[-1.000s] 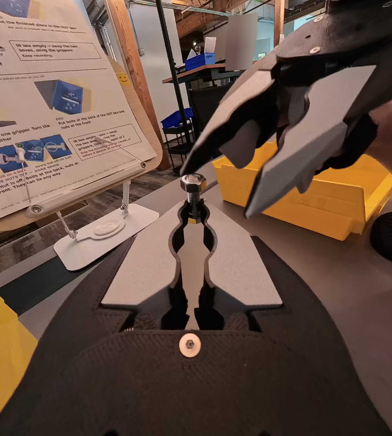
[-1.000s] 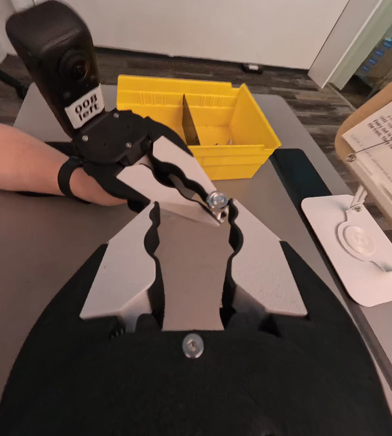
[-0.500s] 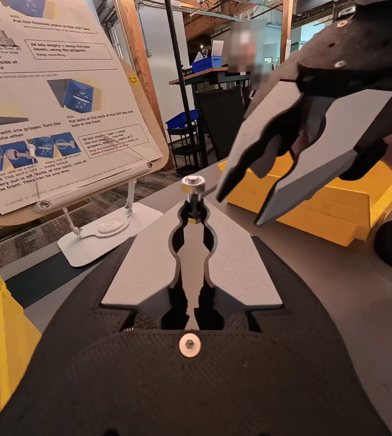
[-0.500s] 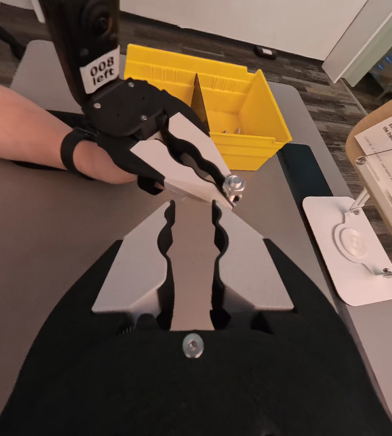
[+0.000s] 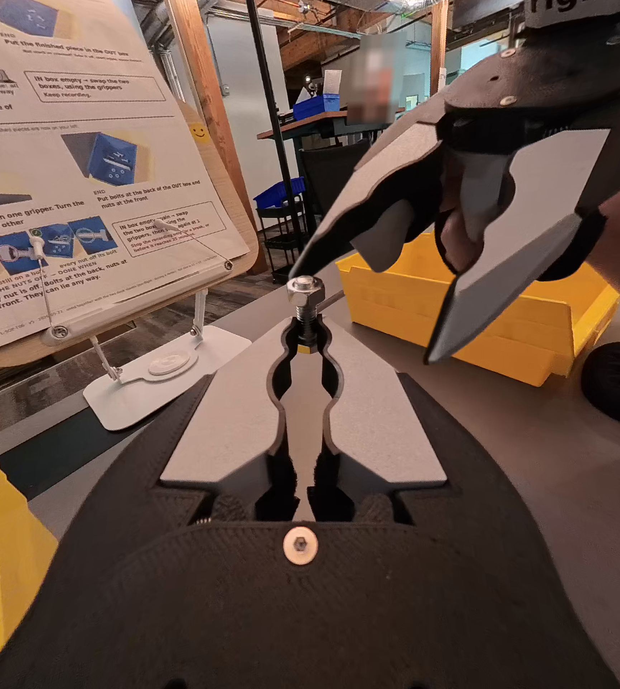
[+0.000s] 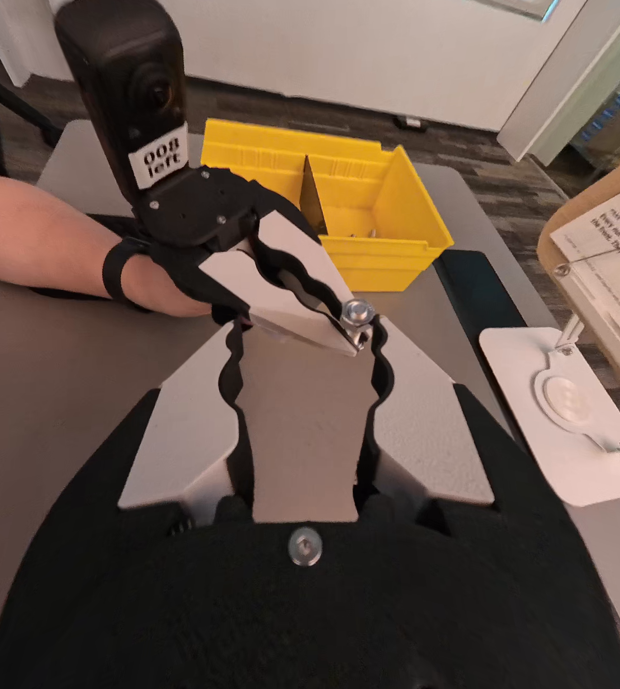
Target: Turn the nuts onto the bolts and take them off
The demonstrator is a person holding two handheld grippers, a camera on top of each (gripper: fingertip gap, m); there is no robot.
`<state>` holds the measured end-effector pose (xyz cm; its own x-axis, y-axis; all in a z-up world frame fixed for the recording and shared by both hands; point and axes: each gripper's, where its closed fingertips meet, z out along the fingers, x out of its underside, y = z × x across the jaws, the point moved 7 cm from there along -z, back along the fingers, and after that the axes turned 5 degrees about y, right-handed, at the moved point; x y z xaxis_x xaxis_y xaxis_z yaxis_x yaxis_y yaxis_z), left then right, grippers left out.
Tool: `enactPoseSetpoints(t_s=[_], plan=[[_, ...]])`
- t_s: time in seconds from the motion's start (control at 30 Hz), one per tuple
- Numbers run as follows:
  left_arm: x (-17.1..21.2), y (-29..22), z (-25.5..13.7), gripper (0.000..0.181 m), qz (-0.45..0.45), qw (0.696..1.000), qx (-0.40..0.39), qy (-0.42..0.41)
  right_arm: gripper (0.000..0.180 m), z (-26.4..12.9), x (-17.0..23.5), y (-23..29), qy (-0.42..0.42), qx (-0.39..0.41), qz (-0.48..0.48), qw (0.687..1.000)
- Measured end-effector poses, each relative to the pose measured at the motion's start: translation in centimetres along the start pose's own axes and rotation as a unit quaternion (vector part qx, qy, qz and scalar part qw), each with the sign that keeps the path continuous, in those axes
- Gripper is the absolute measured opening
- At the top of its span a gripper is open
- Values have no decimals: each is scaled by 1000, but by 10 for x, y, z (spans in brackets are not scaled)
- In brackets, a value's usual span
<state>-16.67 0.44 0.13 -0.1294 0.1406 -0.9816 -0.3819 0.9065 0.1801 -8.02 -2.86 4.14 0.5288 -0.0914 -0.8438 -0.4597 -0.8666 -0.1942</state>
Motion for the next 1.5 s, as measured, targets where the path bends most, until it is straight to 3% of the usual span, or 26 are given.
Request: enactPoseSetpoints(t_s=[0.07, 0.1, 0.13, 0.2, 0.3, 0.47, 0.5, 0.53, 0.57, 0.63, 0.77, 0.9, 0.93, 0.97, 1.03, 1.17, 1.3, 1.37, 1.43, 1.5], plan=[[2, 1, 1, 7, -2, 1000, -6, 8, 56, -5, 3, 1, 25, -8, -4, 1000], [2, 3, 1, 7, -9, 1000, -11, 8, 27, -9, 2, 8, 21, -45, -12, 999], [2, 5, 0, 7, -15, 1000, -11, 6, 23, -13, 0, 12, 9, -68, -8, 998], [0, 7, -2, 7, -21, 1000, -8, -1, 30, -16, -3, 4, 5, -38, 14, 999], [0, 3, -1, 7, -10, 1000, -4, 0, 69, -10, 1, -6, 9, 5, 22, 1000], [1, -1, 1, 7, 1, 1000, 0, 5, 79, 0, 1, 3, 12, -16, 8, 1000], [2, 1, 1, 7, -5, 1000, -2, 6, 74, -3, 3, 4, 27, -14, -3, 1000], [2, 4, 1, 7, -15, 1000, -6, 6, 41, -8, 4, 9, 38, -40, -17, 998], [2, 6, 0, 7, -25, 1000, -8, 3, 33, -13, 1, 13, 27, -59, -15, 998], [0, 8, -2, 7, -33, 999, -2, -6, 36, -18, -7, 5, -5, -36, 21, 999], [-2, 0, -1, 7, -7, 1000, 7, -7, 67, -9, -3, -9, -17, 11, 45, 999], [-1, 1, -1, 7, 4, 1000, -6, 1, 70, -1, 2, 2, 17, -18, 24, 999], [-1, 6, -2, 7, -6, 1000, -18, 1, 40, -4, 2, 8, 27, -44, 7, 999], [-1, 10, -3, 7, -20, 1000, -22, 0, 30, -7, 1, 16, 26, -79, -2, 997], [-1, 15, -5, 7, -42, 999, -14, -9, 31, -10, -4, 9, 22, -40, 16, 999], [-2, 7, -3, 7, -22, 1000, -2, -8, 65, -4, 1, -10, 15, 29, 40, 999], [-1, -1, 0, 7, -3, 1000, 4, 2, 71, 3, -1, -1, -1, -14, 42, 999], [1, 0, 1, 7, -8, 1000, 5, 11, 62, -1, 3, -3, 32, -3, 39, 999], [2, 0, 2, 7, -10, 1000, -2, 12, 28, -8, 8, -4, 52, -24, 57, 997], [-1, -1, 0, 7, -6, 1000, 8, 3, 30, -11, 7, -11, 34, -12, 76, 996]])
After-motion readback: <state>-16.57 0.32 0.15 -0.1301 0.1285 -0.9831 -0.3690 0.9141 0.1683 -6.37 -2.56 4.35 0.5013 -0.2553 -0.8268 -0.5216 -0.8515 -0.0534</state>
